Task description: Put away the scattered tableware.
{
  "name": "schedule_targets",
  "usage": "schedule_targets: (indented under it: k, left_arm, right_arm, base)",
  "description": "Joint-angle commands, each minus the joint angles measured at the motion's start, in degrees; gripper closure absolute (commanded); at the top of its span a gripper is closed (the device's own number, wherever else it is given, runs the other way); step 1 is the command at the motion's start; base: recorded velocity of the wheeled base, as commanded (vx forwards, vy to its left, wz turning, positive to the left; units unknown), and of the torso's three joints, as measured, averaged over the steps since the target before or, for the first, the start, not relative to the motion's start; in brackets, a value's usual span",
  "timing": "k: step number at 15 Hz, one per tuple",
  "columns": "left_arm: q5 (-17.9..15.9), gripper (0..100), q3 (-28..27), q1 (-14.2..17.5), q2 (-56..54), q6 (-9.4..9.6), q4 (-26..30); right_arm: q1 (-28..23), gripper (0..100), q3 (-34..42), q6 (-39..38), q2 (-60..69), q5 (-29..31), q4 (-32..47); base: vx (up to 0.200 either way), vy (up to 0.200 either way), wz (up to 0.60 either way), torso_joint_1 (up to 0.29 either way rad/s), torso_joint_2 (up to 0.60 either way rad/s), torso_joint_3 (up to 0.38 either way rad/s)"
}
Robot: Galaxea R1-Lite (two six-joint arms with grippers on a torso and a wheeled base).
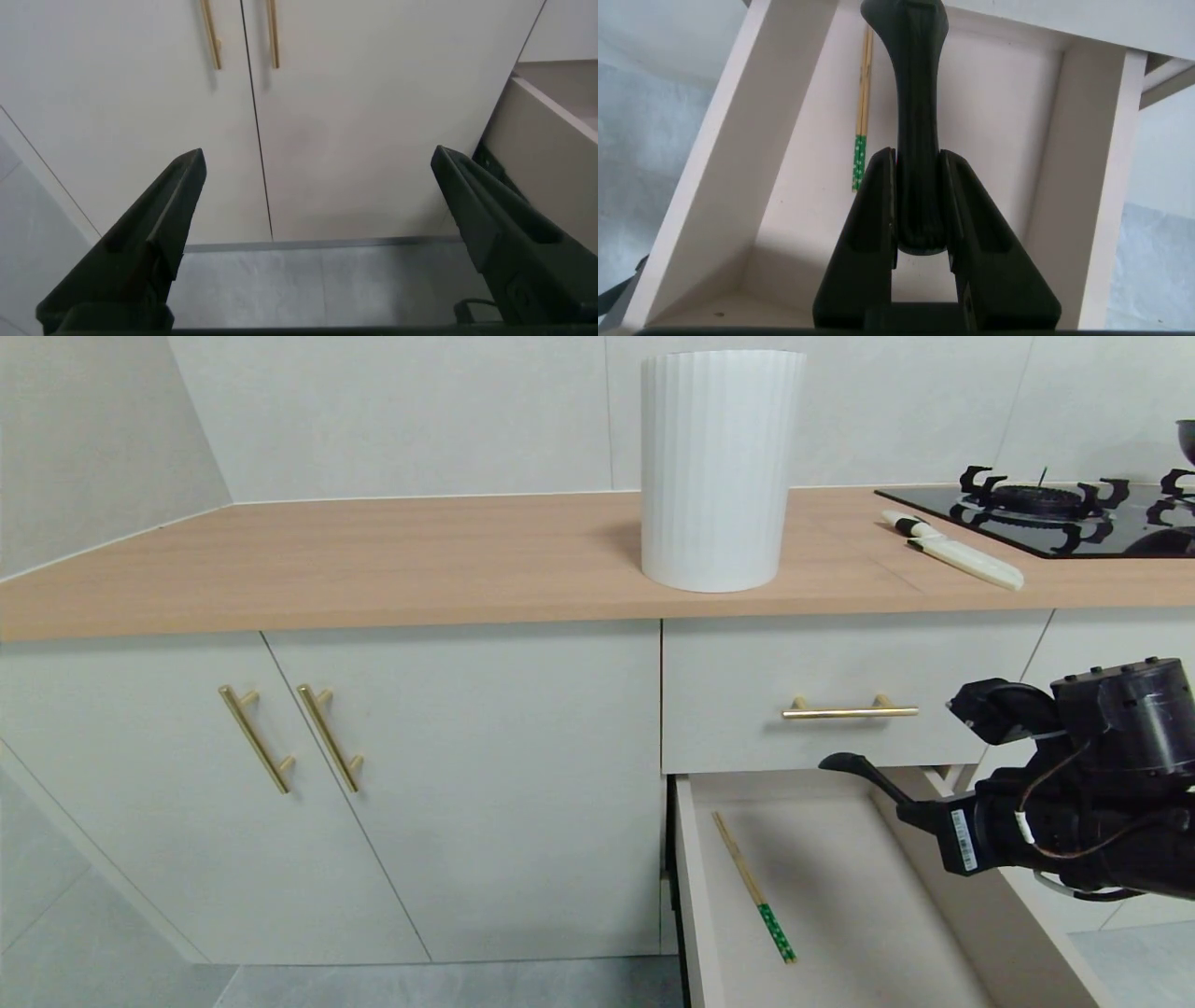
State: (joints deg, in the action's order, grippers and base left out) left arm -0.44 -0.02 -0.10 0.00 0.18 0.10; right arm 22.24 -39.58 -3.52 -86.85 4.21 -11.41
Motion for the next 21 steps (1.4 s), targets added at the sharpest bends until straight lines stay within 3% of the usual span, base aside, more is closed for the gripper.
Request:
schedule_targets:
  k: [1,6,13,21]
  left_arm:
    - [0.0,0,0.0,0.0,0.1,-0.01,0.0]
    - [0.0,0,-0.1,0.0,0.1,-0.01,0.0]
    - [0.0,0,-0.1,0.0,0.1,-0.01,0.0]
    - [0.0,0,-0.1,0.0,0.1,-0.01,0.0]
  right_arm:
    - [0.2,100,-0.1,0.2,-3.8,0.1,-0.1]
    - [0.3,100,-0.2,-0.4,-20.6,1.7,-7.1]
    - [0.3,100,-0.2,-2.6,-43.1,9.6,-26.6]
    - [0.3,100,-0.2,-2.5,-44.7,9.6,-27.8]
  base:
    - [0.0,0.0,0.0,0.0,0.0,0.0]
    - [0.0,0.0,0.0,0.0,0.0,0.0]
    - [0.0,0.0,0.0,0.0,0.0,0.0]
    - [0.0,0.0,0.0,0.0,0.0,0.0]
